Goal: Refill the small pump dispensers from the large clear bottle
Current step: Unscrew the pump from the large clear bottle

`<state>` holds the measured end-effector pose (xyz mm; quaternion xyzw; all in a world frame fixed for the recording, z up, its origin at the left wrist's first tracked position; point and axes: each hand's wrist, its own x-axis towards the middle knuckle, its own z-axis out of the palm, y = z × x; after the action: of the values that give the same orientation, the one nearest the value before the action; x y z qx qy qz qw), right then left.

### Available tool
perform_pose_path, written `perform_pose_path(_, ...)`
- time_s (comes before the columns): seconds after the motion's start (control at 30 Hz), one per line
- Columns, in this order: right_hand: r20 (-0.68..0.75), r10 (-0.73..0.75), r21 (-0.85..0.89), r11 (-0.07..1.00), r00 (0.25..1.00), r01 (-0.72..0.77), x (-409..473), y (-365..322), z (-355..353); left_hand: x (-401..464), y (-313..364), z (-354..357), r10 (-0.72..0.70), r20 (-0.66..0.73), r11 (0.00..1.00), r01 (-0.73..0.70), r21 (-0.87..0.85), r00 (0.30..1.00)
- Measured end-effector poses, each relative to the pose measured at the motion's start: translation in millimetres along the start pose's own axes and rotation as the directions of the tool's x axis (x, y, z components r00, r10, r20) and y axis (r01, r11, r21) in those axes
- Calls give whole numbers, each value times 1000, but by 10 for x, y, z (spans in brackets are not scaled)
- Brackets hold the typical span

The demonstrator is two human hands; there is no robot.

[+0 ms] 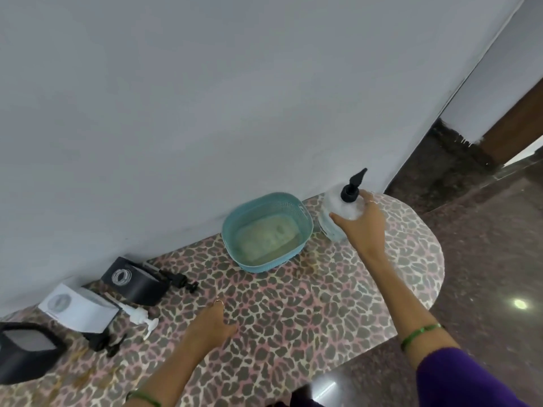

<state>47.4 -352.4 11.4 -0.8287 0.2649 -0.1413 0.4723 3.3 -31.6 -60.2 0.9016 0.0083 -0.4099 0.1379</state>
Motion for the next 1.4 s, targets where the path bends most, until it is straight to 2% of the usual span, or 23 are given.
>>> perform_pose_path(0.13,37,13,-6,1000,999,-13,-422,-8,-255,30,35,-25,6,1,1000,-6,-29,1000)
perform_pose_path(0.33,274,42,-22,999,961,-37,-1170,4,-364,-67,-30,35,41,-9,999,-42,-32,999)
perform_pose_path(0.5,449,20,57,997,893,-51,-1678,-86,-62,-144,-265,103,86,-43,991,-90,-103,995)
perform_pose_path(0.7,535,-39,78,997,844,-3,-2119,-265,440,-187,-606,62,157,3,946,-150,-288,988)
perform_pose_path(0.8,558,-62,82,996,828,19,-2261,-394,704,-222,-813,-43,180,-38,912,-181,-367,983)
perform_pose_path(0.9,577,-83,61,996,812,58,-2391,-547,956,-442,-936,-243,218,-190,833,-284,-475,957)
perform_pose_path(1.03,589,-89,43,996,803,79,-2544,-765,1234,-903,-1090,-539,309,-321,597,-445,-667,895)
perform_pose_path(1.1,584,-94,45,995,806,84,-2610,-851,1348,-1064,-1205,-622,406,-351,572,-535,-622,843)
perform_pose_path(1.17,583,-106,43,994,806,100,-2691,-901,1462,-1129,-1315,-651,451,-381,617,-591,-520,807)
perform_pose_path(1.27,591,-128,43,991,797,128,-2815,-952,1579,-1141,-1411,-662,445,-430,673,-610,-418,785)
perform_pose_path(1.4,615,-102,20,993,782,113,-2888,-975,1650,-1127,-1469,-677,474,-466,653,-653,-384,747)
